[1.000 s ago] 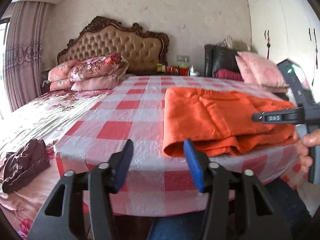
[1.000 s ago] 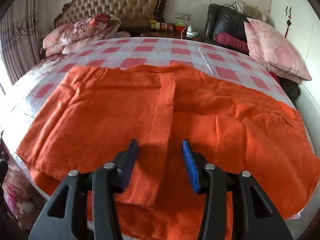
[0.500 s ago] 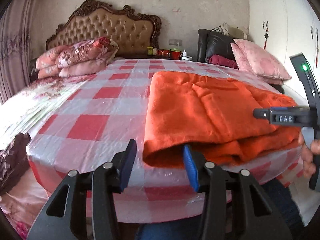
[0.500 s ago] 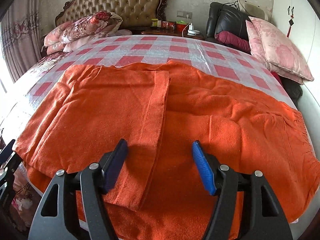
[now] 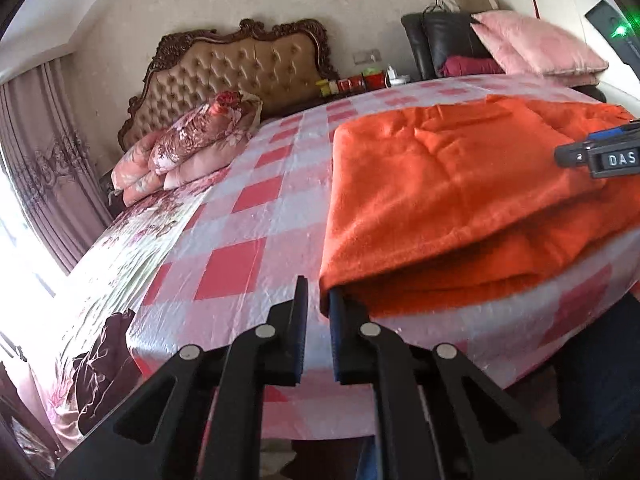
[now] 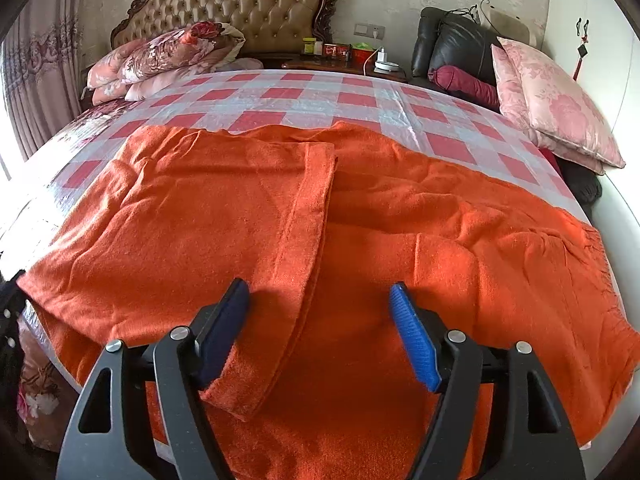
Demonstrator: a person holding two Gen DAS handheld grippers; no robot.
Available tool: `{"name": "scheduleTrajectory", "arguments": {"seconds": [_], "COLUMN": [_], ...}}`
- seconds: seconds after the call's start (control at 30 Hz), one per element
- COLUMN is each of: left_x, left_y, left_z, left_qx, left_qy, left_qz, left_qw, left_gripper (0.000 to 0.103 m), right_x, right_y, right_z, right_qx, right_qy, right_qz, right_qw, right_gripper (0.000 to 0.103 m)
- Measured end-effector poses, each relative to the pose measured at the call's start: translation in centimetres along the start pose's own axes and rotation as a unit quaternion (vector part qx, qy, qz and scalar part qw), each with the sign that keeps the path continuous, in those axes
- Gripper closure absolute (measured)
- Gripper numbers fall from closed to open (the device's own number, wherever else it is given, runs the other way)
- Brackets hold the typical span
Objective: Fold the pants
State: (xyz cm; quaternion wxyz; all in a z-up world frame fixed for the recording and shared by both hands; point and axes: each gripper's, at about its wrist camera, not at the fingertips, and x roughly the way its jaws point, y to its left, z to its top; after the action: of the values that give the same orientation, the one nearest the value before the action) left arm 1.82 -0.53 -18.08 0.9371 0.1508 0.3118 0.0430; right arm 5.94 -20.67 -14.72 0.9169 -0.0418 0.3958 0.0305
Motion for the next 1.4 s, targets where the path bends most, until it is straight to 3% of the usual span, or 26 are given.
{"name": "scheduleTrajectory", "arguments": {"seconds": [0.03,0.1,0.23,0.3,0.43,0.5,0.57,0.63,0.73,0.8,0.87,1.0,1.03,1.1,1.17,1.23,1.3,1.4], "left_x": [-0.2,-1.0,-4.0,-4.0,0.0,3.0,6.8,9.6,12.9,14.5,14.8,13.6,13.1,12.0,11.8,12.4,14.3,15.1], "left_y": [0.3,1.2,4.2,5.6,5.9,4.7,3.3,2.5,1.4,1.9,3.0,3.7,3.8,3.9,3.0,1.8,0.9,1.7], "left_z": [-0.1,-0.4,-0.1,1.9,7.3,10.3,12.9,14.1,14.4,13.8,13.1,12.6,12.7,13.5,14.1,14.5,14.2,14.2], "left_qx": [-0.005,-0.015,-0.068,-0.097,-0.097,-0.072,-0.058,-0.052,-0.033,-0.035,-0.056,-0.06,-0.067,-0.075,-0.067,-0.052,-0.041,-0.066], "left_qy": [0.001,0.001,-0.034,-0.045,-0.023,-0.01,0.019,0.049,0.094,0.121,0.121,0.118,0.107,0.077,0.067,0.088,0.135,0.138], "left_qz": [-0.01,-0.014,-0.044,-0.063,-0.133,-0.146,-0.203,-0.227,-0.212,-0.172,-0.176,-0.122,-0.12,-0.146,-0.176,-0.194,-0.185,-0.159], "left_qw": [0.9999,0.9998,0.9961,0.9922,0.9861,0.9866,0.9772,0.9712,0.972,0.977,0.9753,0.9836,0.9847,0.9835,0.9797,0.9757,0.9727,0.9753], "left_gripper": [0.09,0.069,0.065,0.064,0.064,0.064,0.064,0.064,0.064,0.064,0.065,0.065,0.063,0.047,0.046,0.046,0.046,0.046], "right_x": [0.0,0.1,0.1,0.1,0.0,0.0,-0.1,-0.1,-0.1,0.0,0.0,0.1,0.1,0.1,0.1,0.1,0.1,0.1], "right_y": [0.0,-0.1,0.0,0.0,-0.1,-0.2,-0.2,0.0,-0.1,-0.2,-0.4,-0.5,-0.5,-0.5,-0.5,-0.4,-0.4,-0.5], "right_z": [0.0,0.1,0.0,0.0,0.0,0.1,0.1,0.1,0.1,0.0,0.0,0.0,0.0,0.1,0.2,0.2,0.2,0.2], "right_qx": [-0.001,-0.003,-0.004,-0.003,-0.008,-0.008,-0.008,-0.008,-0.009,-0.006,-0.004,0.0,0.0,-0.001,-0.003,-0.002,-0.002,-0.001], "right_qy": [-0.001,-0.002,-0.006,-0.007,-0.007,-0.006,-0.005,-0.005,-0.007,-0.006,-0.007,-0.007,-0.008,-0.008,-0.008,-0.008,-0.008,-0.009], "right_qz": [-0.001,-0.003,-0.007,-0.008,-0.011,-0.011,-0.011,-0.015,-0.014,-0.009,-0.007,-0.005,-0.006,-0.008,-0.01,-0.01,-0.009,-0.008], "right_qw": [1.0,1.0,1.0,1.0,1.0,1.0,1.0,1.0,1.0,1.0,1.0,1.0,1.0,1.0,1.0,1.0,1.0,1.0], "right_gripper": [0.033,0.032,0.03,0.029,0.029,0.029,0.029,0.028,0.028,0.027,0.026,0.025,0.025,0.025,0.025,0.025,0.025,0.025]}}
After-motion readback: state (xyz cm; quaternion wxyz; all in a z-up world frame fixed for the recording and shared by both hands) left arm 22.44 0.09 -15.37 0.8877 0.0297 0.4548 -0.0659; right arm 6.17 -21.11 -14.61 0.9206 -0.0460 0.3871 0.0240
